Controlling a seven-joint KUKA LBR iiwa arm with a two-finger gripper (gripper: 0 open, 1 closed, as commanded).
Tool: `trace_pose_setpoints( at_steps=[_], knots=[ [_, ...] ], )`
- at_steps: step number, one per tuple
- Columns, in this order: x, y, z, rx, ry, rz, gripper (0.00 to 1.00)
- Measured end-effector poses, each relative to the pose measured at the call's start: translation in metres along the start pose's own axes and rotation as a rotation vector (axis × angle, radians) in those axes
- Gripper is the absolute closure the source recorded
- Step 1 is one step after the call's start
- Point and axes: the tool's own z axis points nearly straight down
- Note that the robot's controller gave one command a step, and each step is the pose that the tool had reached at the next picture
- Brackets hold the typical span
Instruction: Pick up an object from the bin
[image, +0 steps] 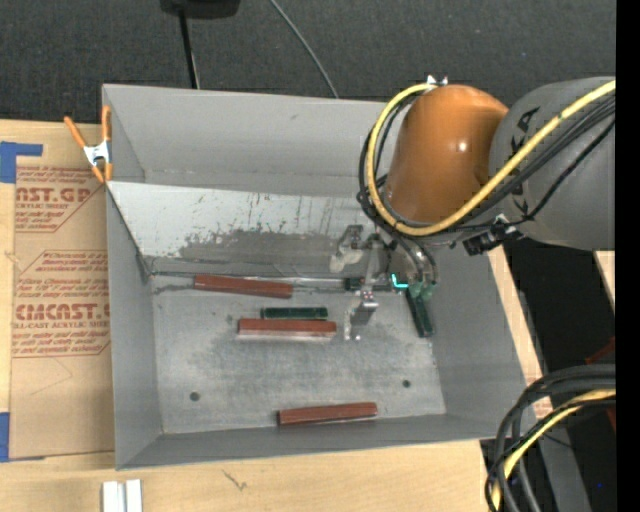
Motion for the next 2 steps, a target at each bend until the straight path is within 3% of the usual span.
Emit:
trace_pose_setpoints(
  at_steps=[1, 2],
  knots=[
    [-0.002, 0.0, -0.004, 0.0, -0.008, 0.0, 0.0],
    [-0.006, 0.019, 0.07, -0.001, -0.012, -0.005, 0.0]
  ],
)
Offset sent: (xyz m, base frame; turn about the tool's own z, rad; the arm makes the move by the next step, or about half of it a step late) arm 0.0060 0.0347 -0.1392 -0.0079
